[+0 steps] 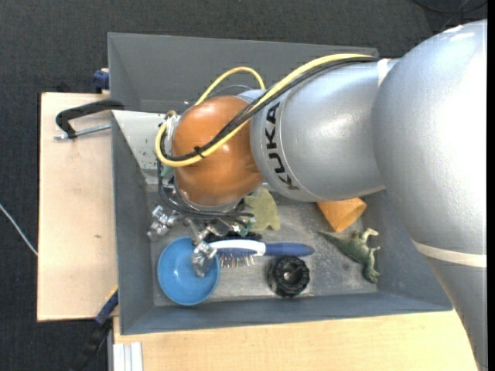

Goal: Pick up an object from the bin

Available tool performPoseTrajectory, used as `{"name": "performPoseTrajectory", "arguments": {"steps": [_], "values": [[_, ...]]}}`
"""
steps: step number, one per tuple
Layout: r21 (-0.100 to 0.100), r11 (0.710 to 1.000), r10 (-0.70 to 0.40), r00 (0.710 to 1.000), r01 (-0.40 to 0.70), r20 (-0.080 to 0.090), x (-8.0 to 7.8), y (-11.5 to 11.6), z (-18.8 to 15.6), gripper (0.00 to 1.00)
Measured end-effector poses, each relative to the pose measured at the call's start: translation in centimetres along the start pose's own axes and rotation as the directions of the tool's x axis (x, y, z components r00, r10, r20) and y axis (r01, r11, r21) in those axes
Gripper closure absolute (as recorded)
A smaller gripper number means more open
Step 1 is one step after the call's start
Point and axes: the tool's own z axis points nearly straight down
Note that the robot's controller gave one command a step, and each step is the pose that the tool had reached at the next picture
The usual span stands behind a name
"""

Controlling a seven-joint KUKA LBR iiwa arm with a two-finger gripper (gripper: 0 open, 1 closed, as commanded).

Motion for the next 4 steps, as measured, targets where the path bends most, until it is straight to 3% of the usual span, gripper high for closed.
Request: {"name": "performPoseTrajectory", "arguments": {"steps": [1, 2, 3, 4], "values": [[-0.001, 0.980, -0.200, 0.980, 0.200, 0.000, -0.8, -1.1, 3.5, 0.00], [-0.002, 0.980, -0.198, 0.980, 0.198, -0.002, -1.0, -1.1, 3.4, 0.00], [0.000, 0.980, -0.198, 0.980, 0.198, 0.005, -1.3, -1.1, 3.1, 1.00], [0.000, 0.981, -0.195, 0.981, 0.195, 0.001, -1.5, -1.0, 1.9, 1.00]]}}
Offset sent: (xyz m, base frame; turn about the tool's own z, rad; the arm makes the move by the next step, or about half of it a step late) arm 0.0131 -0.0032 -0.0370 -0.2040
